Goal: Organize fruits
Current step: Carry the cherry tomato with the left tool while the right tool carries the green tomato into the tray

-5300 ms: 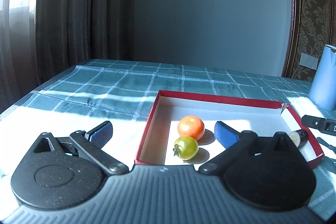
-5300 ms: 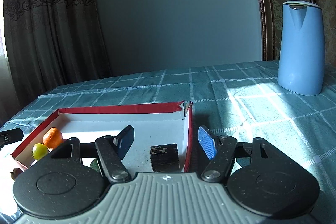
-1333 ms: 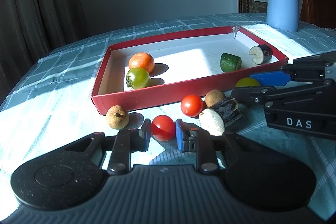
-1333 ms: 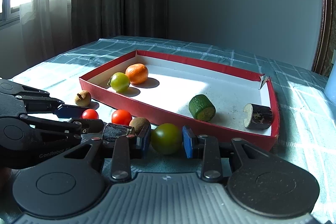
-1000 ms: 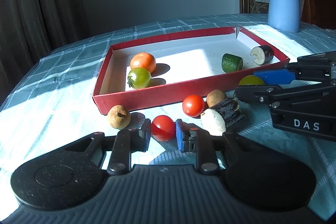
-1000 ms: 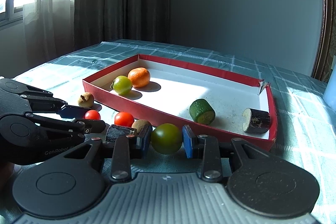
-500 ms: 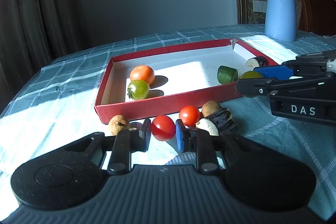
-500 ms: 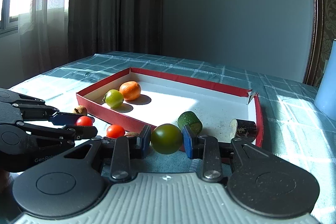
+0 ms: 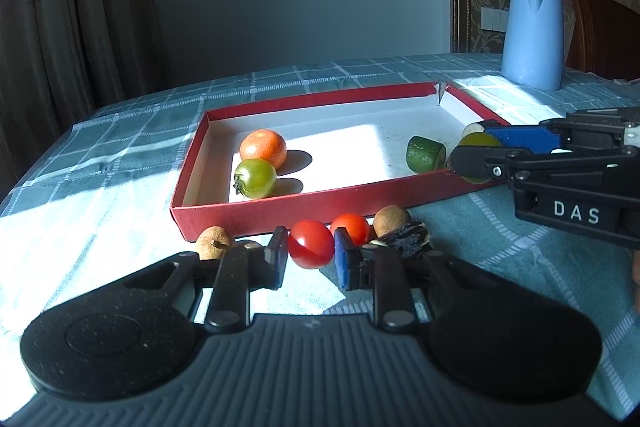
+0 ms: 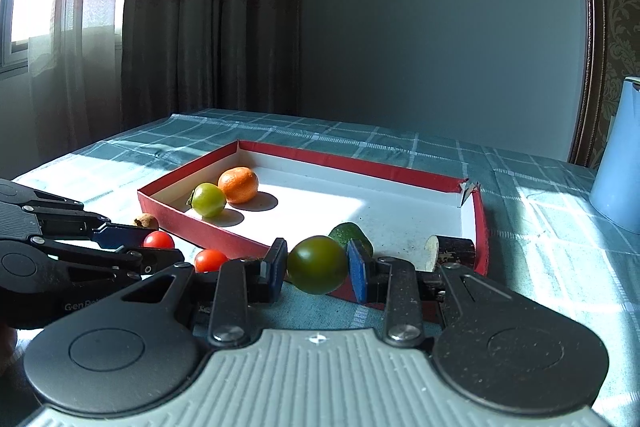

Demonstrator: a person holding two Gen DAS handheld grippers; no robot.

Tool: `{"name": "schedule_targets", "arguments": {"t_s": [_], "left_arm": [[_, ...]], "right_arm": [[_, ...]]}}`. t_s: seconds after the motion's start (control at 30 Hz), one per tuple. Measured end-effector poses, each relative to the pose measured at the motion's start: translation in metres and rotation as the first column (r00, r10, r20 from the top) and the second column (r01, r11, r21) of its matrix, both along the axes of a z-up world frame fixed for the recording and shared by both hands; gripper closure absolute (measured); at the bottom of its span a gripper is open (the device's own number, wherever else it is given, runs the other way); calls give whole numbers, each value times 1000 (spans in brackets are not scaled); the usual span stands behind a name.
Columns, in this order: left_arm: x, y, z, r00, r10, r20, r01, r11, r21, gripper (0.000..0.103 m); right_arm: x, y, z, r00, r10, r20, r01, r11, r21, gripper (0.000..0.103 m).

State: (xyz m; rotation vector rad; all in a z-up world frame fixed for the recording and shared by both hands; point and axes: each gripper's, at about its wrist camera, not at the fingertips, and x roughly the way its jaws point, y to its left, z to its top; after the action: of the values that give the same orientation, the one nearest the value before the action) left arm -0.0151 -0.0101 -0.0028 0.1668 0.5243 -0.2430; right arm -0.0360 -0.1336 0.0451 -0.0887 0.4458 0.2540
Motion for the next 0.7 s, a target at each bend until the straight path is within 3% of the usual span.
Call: {"name": "schedule_targets", "arguments": {"t_s": [0.27,0.47,0.7], "left_arm": [[30,-26,20,999,-28,21,28,1000,-3,81],[73,-50,25,1000,5,19,-5,1000,9,81],[119,-69,15,998,49,-24,-48,998,42,80]], "right_arm": [[38,-26,18,994,-102,34,103,994,-47,71],[100,-57,5,975,-214,-58,212,977,-34,71],[133,-68,-15,959,-235,-156,232,972,-41,71]]}}
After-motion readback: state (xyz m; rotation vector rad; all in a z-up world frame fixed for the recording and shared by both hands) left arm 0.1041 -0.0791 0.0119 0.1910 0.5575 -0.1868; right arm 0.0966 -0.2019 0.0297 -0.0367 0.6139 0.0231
